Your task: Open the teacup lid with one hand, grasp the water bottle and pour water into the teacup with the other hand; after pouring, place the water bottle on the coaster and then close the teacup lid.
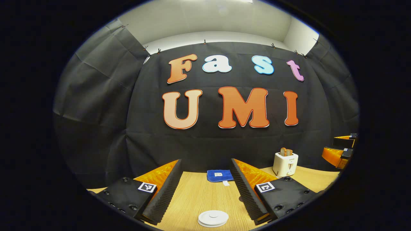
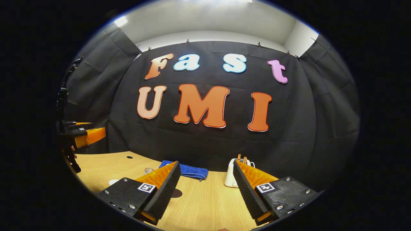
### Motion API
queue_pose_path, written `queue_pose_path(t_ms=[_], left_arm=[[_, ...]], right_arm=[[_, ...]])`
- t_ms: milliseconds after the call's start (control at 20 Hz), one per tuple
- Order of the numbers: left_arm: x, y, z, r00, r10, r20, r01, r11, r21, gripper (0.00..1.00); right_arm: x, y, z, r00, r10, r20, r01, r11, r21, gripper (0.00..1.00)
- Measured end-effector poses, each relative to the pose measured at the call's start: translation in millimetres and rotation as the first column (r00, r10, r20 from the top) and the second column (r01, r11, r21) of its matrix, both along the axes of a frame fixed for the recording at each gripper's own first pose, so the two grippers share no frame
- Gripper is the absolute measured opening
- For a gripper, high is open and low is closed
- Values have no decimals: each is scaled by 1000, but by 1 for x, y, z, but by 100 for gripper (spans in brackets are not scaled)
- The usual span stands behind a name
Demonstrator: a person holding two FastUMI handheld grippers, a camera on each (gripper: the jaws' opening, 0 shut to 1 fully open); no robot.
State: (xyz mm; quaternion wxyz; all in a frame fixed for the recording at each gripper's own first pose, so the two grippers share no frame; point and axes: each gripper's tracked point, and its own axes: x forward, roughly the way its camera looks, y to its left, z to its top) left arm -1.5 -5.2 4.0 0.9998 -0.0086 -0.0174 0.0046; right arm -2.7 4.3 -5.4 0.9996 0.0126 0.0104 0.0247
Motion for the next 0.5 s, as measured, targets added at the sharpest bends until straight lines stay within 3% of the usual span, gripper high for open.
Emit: queue_pose_path(t_ms=[500], left_arm=[[6, -15, -39, 994, -55, -94, 56, 998, 9, 96]], right_arm=[[-3, 22, -24, 996, 80, -34, -80, 996, 25, 98]])
